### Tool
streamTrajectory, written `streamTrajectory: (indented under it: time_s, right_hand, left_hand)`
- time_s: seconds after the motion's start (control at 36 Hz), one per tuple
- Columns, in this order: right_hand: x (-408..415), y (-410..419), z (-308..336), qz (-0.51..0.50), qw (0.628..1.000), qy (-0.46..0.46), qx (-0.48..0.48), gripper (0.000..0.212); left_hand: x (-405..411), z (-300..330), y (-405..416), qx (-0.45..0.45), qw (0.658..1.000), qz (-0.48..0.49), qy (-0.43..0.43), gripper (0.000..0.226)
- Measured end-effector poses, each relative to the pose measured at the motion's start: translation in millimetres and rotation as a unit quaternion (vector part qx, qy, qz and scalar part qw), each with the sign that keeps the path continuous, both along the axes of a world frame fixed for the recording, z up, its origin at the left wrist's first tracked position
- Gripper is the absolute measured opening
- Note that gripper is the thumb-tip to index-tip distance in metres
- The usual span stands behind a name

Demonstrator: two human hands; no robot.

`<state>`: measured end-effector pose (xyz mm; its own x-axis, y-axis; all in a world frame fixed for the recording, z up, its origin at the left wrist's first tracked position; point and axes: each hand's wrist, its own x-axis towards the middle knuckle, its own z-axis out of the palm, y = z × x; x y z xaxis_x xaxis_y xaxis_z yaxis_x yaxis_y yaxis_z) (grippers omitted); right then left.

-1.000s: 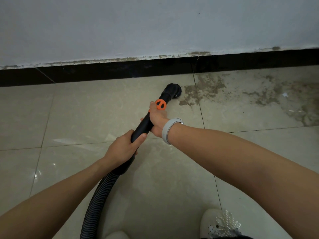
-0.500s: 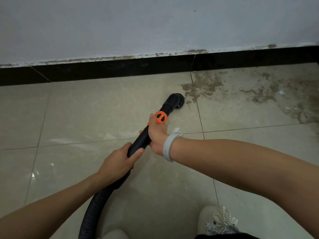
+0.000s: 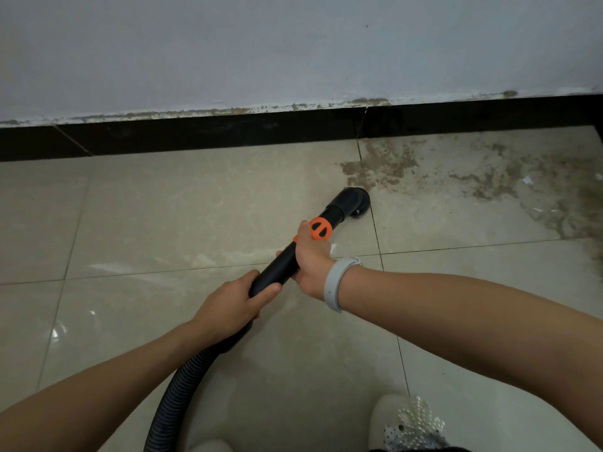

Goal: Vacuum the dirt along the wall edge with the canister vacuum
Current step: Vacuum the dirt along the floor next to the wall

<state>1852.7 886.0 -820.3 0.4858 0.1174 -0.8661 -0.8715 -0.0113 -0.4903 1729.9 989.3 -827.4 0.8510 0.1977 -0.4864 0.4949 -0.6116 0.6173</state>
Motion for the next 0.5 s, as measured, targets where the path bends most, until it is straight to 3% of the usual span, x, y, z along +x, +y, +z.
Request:
streamTrajectory:
  time_s: [0.28,0.5]
  right_hand:
    - [32,23,-3,0.051,0.998,-0.019,0.000,0.034]
    - [51,41,-12,0.079,0.995,-0.057,-0.026,0.045]
  left_hand:
    - [17,-3,2,0.001,0.997,0.077,-0.033,0.050]
    - [35,-12,8,-0.014,0.994,0.100,-0.044,0.048]
